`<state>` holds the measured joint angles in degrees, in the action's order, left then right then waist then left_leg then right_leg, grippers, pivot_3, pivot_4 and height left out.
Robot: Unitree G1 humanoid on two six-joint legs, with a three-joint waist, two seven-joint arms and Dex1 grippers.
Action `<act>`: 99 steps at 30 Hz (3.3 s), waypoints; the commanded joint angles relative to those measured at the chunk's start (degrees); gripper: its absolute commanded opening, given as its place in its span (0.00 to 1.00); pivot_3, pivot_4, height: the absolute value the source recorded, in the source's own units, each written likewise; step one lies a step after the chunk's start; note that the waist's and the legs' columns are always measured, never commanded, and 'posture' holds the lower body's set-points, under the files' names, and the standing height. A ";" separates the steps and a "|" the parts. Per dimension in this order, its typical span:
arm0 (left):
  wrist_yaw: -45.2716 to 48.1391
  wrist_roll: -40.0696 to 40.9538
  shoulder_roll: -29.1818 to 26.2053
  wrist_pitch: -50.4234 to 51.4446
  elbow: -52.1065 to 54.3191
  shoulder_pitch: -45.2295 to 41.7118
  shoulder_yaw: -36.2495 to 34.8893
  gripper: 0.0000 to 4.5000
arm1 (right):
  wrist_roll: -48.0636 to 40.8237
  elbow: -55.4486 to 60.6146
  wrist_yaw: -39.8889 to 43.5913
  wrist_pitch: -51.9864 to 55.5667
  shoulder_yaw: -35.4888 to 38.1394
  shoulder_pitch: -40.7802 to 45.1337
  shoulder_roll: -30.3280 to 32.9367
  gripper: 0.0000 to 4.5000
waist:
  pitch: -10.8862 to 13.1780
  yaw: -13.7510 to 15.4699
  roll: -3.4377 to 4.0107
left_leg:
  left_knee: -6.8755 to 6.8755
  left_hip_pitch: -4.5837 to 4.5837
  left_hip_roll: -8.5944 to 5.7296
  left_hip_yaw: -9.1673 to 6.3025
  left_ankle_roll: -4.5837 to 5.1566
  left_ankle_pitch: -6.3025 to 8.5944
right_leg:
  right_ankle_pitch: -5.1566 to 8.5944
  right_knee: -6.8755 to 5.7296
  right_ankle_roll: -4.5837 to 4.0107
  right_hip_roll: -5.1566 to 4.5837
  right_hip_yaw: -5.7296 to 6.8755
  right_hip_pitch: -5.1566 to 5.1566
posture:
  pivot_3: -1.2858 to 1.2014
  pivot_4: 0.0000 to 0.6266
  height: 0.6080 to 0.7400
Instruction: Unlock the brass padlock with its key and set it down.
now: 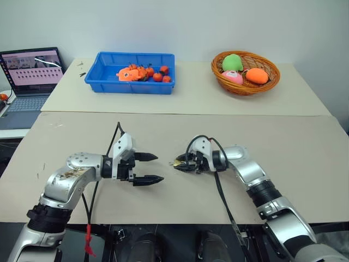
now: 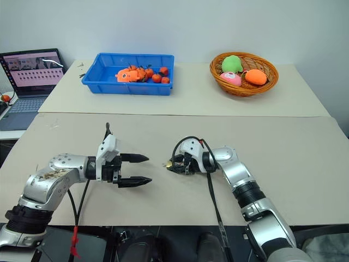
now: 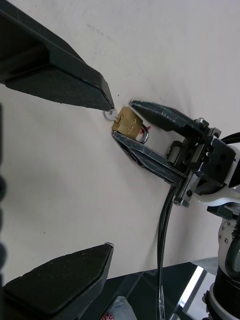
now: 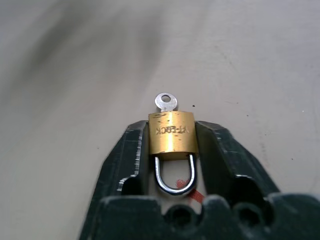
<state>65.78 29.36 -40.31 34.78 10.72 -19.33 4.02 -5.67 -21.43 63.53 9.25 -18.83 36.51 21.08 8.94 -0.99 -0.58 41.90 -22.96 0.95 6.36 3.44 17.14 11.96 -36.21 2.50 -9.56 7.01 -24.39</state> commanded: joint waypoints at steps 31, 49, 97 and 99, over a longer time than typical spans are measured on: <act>-3.78 1.50 7.11 -0.73 -4.11 -4.45 -0.08 1.00 | 11.28 43.62 -11.09 8.51 3.79 -9.69 18.13 0.20 | 0.03 0.48 0.02 | 0.01 -0.18 -0.01 -0.03 0.01 0.00 | 0.00 0.03 0.01 -0.03 0.02 -0.13 | 0.52 0.24 0.64; -9.08 22.13 12.56 35.98 -22.08 -16.55 -9.06 1.00 | 10.52 48.35 -12.74 10.70 4.76 -8.16 15.91 0.20 | 0.05 0.28 -0.02 | 0.01 -0.06 -0.04 -0.06 0.01 -0.01 | 0.02 0.02 0.06 0.00 0.04 0.02 | 0.52 0.24 0.64; -5.38 26.12 17.32 51.13 -36.63 -24.09 -12.73 0.01 | 7.81 51.02 -8.29 8.00 2.51 -6.83 17.59 0.20 | 0.05 0.18 -0.02 | 0.01 0.04 -0.05 -0.03 -0.03 -0.02 | 0.02 0.01 0.06 0.00 0.03 0.09 | 0.52 0.24 0.64; -4.97 25.79 17.19 50.98 -36.53 -23.92 -12.58 0.01 | 7.66 50.70 -8.32 7.78 2.60 -6.89 17.72 0.20 | 0.05 0.18 -0.02 | 0.01 0.04 -0.05 -0.03 -0.03 -0.02 | 0.02 0.01 0.06 0.00 0.02 0.09 | 0.52 0.24 0.64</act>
<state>59.30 54.32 -22.59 86.13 -26.33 -42.79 -8.43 2.19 28.65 54.97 18.38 -17.26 29.88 38.09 8.98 -0.81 -0.60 41.91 -22.92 0.90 6.33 3.41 17.12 11.98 -36.20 2.56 -9.56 7.04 -24.30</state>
